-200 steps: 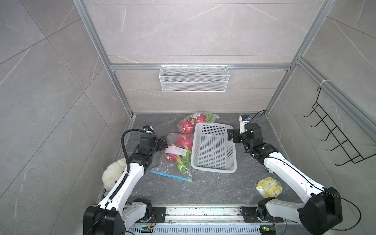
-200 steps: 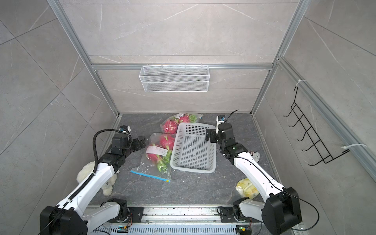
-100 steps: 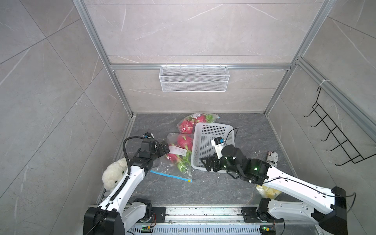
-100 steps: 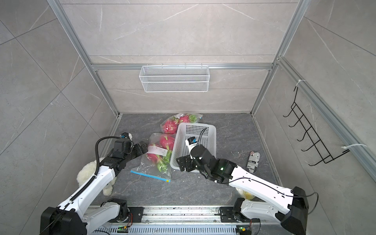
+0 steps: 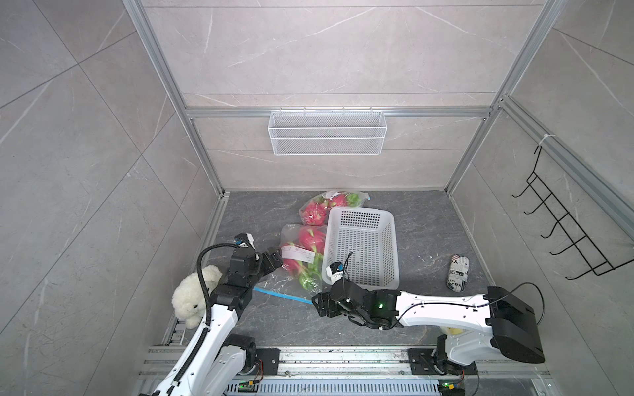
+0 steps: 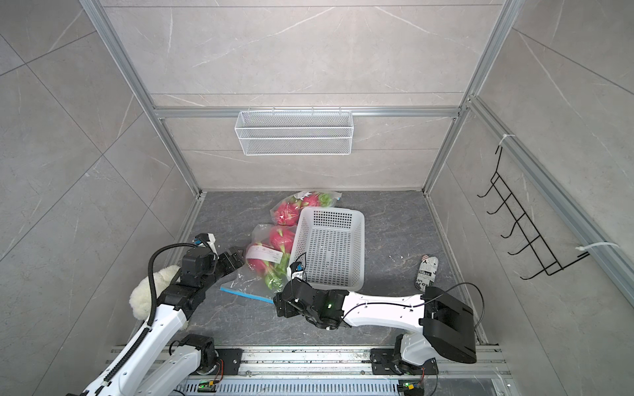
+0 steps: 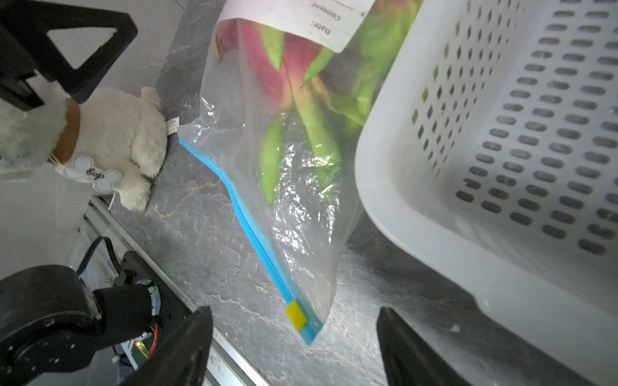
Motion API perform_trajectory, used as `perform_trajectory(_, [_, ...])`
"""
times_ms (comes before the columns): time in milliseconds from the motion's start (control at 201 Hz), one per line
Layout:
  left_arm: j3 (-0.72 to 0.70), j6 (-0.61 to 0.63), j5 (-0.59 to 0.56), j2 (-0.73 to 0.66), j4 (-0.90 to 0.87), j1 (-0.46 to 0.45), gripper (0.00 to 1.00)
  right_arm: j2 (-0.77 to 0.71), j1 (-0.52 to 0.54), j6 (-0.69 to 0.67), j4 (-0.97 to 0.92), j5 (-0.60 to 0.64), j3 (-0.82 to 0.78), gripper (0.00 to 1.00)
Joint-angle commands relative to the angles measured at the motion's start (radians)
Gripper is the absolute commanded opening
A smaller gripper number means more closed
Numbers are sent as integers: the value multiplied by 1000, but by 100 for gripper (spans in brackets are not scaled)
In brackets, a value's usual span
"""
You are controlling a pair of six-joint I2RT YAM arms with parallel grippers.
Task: Open the zip-top bag and take out the dragon fruit
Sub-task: Pick up the zipper food storage bag at the center of the board.
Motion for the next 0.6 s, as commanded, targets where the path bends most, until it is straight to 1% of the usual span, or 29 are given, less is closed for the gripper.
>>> perform_trajectory(0, [0, -5, -12, -20, 10, -4, 96, 9, 0, 139, 97, 44, -41, 75])
perform_trajectory(100, [2, -5, -15, -28, 13, -4, 96, 31, -1, 197, 162, 41, -72, 72])
perform_trajectory(299, [5, -2, -6, -32, 9, -5, 96, 142, -15, 248, 304, 10, -80, 64])
perform_trajectory(398, [4, -1, -6, -38, 4, -10, 96, 173, -43, 292, 432, 7, -123, 56])
perform_trajectory(458, [0, -1, -5, -41, 4, -13, 96, 185, -54, 286, 493, 3, -133, 52])
perform_trajectory(592, [4, 1, 10, -43, -2, -17, 96, 190, -57, 233, 490, 10, -81, 37])
